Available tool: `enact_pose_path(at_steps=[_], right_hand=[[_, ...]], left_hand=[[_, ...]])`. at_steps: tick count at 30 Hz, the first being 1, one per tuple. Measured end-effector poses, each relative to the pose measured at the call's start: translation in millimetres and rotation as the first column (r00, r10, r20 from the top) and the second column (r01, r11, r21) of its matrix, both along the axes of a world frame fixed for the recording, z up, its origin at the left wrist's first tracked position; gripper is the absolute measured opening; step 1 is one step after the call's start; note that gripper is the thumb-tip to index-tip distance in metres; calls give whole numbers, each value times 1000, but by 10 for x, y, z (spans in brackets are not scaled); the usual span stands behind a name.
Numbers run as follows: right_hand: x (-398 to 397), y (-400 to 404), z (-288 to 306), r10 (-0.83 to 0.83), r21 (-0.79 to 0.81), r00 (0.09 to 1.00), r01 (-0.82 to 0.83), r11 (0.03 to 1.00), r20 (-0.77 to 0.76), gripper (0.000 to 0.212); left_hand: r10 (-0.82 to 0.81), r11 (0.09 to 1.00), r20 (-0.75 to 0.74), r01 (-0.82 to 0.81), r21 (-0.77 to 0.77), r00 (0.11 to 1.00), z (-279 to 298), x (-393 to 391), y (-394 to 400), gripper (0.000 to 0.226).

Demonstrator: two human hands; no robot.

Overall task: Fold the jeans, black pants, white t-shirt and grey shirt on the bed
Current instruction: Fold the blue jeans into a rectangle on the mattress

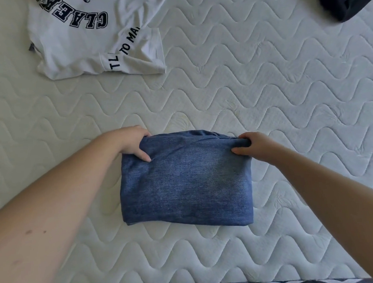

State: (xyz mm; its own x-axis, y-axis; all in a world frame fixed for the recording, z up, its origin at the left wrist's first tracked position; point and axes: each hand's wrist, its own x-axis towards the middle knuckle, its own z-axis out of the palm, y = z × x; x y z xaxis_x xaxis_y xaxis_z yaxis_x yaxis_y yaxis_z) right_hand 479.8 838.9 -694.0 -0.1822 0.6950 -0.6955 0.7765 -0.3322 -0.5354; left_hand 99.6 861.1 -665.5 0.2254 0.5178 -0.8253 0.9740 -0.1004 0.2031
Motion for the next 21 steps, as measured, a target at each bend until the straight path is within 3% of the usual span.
enact_pose_path(at_steps=[4, 9, 11, 13, 16, 21], right_hand=[[-17, 53, 125, 172, -46, 984, -170, 984, 46, 50], [58, 95, 432, 210, -5, 978, -210, 978, 16, 42], [114, 139, 679, 209, 27, 978, -209, 978, 0, 40], [162, 221, 1014, 222, 78, 975, -220, 972, -15, 38], [249, 367, 1547, 238, 183, 971, -236, 954, 9, 39], [446, 412, 1968, 92, 475, 995, -100, 874, 41, 40]], left_hand=[[34, 999, 18, -34, -13, 999, 23, 66, -23, 62], [188, 982, 122, -185, -31, 975, 297, 21, -118, 53], [227, 974, 169, -223, -39, 959, 528, 29, -130, 56], [225, 974, 204, -228, -12, 953, 791, 70, -115, 46], [188, 967, 246, -224, 125, 951, 1187, 172, -46, 31], [126, 833, 405, -318, 452, 905, 1531, 329, -8, 65]])
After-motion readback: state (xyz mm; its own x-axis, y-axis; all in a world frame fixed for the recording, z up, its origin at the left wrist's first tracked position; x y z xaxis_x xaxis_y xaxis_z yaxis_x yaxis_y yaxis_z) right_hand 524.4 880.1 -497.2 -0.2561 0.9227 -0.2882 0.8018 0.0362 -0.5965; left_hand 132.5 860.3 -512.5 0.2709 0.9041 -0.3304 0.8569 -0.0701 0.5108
